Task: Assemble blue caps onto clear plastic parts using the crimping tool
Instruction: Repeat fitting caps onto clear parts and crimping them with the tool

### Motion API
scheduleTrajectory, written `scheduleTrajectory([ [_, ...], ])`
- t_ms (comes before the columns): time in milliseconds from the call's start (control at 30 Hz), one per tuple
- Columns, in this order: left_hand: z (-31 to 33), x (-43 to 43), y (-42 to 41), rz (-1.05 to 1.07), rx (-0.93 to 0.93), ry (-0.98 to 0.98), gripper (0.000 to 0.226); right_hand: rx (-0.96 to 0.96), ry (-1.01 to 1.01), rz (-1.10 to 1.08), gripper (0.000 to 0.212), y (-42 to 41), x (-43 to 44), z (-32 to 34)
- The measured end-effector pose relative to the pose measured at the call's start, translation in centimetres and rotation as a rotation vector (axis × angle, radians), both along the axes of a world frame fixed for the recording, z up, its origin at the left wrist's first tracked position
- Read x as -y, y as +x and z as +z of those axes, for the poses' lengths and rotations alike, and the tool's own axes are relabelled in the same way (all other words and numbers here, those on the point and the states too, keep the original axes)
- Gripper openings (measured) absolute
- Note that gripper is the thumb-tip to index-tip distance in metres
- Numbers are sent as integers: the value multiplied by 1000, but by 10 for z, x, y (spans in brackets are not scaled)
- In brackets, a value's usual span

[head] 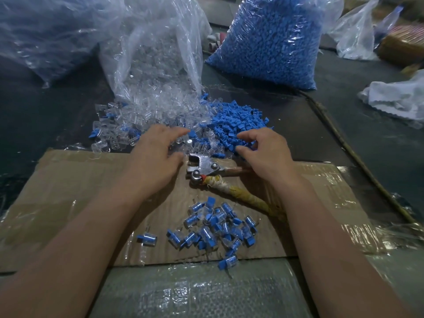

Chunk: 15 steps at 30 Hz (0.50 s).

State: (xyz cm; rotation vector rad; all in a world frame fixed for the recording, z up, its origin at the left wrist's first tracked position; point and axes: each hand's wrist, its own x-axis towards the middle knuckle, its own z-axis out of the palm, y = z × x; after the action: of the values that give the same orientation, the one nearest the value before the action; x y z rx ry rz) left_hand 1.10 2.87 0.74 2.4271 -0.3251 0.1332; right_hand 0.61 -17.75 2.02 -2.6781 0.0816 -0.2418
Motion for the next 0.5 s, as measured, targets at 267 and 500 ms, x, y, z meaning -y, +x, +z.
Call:
scheduleTrajectory([
  [267,-4,0,3,9,-1,134,36,-48,-75,28,15,3,-5,-3],
  [500,-4,-4,4,20,32,112,26,-29,-39,30,7,1,-5,-3],
])
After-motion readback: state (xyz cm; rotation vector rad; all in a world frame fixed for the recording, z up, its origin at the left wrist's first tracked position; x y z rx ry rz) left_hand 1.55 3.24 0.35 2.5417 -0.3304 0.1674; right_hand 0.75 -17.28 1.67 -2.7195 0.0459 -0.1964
